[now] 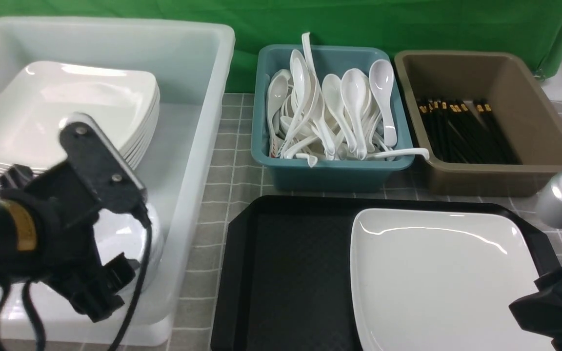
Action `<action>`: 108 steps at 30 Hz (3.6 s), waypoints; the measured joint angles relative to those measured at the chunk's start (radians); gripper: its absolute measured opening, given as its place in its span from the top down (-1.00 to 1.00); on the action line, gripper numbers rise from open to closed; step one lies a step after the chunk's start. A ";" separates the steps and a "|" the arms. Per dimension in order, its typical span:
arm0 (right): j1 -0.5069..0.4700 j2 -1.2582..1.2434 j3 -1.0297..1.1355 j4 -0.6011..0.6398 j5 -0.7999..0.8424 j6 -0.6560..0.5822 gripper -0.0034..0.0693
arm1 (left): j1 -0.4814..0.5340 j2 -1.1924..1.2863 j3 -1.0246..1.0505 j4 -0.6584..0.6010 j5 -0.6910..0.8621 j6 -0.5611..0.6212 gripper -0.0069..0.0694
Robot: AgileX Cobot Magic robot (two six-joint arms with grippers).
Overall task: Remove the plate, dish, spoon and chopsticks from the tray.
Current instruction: Use the left arm to put the small plate into the large storage box on the left, then use the right arm to grab a plate from the dinner plate, then use the right arm to put the plate into the large storage box on the left
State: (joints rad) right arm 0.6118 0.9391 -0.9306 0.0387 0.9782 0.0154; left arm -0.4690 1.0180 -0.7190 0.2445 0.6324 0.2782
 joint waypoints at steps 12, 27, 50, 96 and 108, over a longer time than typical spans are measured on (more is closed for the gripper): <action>0.008 0.211 -0.097 0.016 0.076 0.086 0.41 | 0.000 -0.371 -0.032 -0.321 -0.013 0.015 0.37; 0.405 0.732 -0.174 -0.237 -0.011 0.508 -0.50 | 0.000 -0.620 0.122 -0.797 -0.114 0.373 0.79; 0.316 0.926 -0.201 -0.302 -0.096 0.492 -0.28 | 0.000 -0.621 0.127 -0.799 -0.118 0.376 0.79; 0.545 0.438 -0.559 -0.308 0.190 0.312 0.75 | 0.000 -0.621 0.127 -0.696 -0.122 0.329 0.79; 0.547 0.575 -0.935 -0.429 0.163 -0.199 0.75 | 0.000 -0.662 0.071 -0.172 0.034 -0.149 0.79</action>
State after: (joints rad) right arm 1.1592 1.5138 -1.8653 -0.3904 1.1412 -0.1832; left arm -0.4690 0.3556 -0.6478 0.0728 0.6665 0.1297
